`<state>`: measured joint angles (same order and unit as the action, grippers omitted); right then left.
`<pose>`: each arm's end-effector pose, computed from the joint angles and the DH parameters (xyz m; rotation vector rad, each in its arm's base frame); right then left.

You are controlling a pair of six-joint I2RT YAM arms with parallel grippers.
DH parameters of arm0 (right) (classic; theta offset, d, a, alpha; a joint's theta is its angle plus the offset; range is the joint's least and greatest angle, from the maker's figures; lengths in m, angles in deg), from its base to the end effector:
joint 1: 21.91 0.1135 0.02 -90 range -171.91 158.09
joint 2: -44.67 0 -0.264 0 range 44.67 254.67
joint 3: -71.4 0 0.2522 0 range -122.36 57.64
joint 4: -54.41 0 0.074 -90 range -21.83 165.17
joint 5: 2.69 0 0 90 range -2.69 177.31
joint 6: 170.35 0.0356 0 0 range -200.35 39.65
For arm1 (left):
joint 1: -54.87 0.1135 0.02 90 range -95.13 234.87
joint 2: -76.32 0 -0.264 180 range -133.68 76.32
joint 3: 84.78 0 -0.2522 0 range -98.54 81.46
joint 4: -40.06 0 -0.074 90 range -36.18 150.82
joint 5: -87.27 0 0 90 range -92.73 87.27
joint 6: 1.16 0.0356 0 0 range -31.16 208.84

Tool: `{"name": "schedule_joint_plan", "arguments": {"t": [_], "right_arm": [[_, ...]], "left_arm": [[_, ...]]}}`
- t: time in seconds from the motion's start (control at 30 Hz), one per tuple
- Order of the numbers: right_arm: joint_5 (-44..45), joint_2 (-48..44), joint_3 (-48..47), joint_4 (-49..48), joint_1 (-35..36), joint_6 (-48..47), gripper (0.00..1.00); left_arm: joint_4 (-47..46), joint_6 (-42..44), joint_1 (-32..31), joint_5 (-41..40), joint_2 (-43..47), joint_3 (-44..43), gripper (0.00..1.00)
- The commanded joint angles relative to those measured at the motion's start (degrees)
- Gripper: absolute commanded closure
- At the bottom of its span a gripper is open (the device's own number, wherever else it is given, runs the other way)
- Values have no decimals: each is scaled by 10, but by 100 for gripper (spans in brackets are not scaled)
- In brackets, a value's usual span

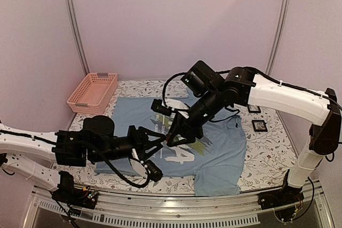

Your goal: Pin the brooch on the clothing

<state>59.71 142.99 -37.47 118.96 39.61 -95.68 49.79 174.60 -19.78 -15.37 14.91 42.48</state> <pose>0.1611 0.3315 0.3355 -1.7784 1.9079 0.9188 0.0727 -0.2353 0.2730 1.8389 0.4708 0.3407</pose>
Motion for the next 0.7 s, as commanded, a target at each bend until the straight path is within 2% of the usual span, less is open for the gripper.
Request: {"name": "schedule_joint_plan", "arguments": {"t": [0.0,0.07,0.67], "right_arm": [[1,13,-13,11,5,-7,59],[2,15,-13,12,5,-9,59],[-3,21,-26,19,6,-17,59]], "left_arm": [[-36,15,-12,-12,-7,-10,65],[-46,15,-12,-18,-9,-8,68],[-48,8,-7,-12,-23,-8,76]]}}
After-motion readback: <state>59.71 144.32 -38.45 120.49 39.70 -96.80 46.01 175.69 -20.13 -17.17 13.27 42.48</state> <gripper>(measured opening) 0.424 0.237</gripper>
